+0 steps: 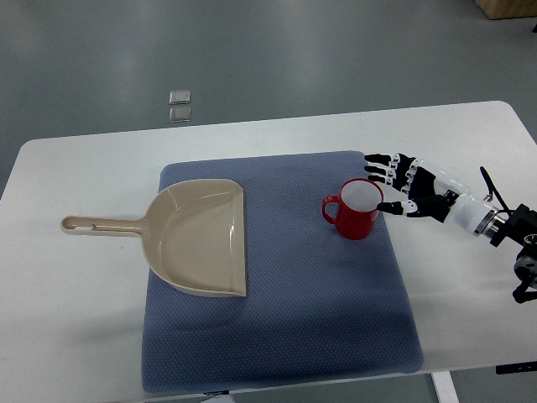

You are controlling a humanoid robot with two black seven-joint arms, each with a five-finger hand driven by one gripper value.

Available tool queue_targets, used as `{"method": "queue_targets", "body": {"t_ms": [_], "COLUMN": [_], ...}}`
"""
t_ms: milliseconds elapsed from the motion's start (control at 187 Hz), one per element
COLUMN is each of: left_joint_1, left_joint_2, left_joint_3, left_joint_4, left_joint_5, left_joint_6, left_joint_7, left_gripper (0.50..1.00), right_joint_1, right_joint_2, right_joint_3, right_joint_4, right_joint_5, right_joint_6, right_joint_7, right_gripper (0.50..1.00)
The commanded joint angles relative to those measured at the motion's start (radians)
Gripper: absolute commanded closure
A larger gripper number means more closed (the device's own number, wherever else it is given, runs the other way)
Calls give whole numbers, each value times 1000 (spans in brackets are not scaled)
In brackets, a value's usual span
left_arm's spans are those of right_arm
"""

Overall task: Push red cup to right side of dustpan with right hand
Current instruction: 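Press the right hand's fingers against the red mug, then push the red mug with the right hand toward the dustpan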

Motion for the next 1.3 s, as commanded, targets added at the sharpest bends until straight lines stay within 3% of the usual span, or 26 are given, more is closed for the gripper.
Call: {"method": "queue_targets", "body": {"t_ms": [0,219,823,1293], "left_joint_1": [1,1,1,1], "left_joint_2": [0,0,0,0], "left_joint_3": [-2,0,2,2], "left_joint_4": [0,-1,-1,-1], "left_joint_5": [0,0,0,0], "left_joint_6": [0,0,0,0], "left_joint_7": [0,0,0,0], "left_gripper": [500,500,500,500], "right_joint_1": [-1,-1,0,-1], "right_joint_2": [1,19,95,164], "right_joint_3": [-21,-66,-84,-84], "right_joint_4": [-4,-21,-23,-32], "right_joint_5": [-1,-1,-1,21], "right_joint_6": [-20,-108,-183,-195], "right_joint_7": [0,0,0,0], "right_gripper": [564,564,564,564]}}
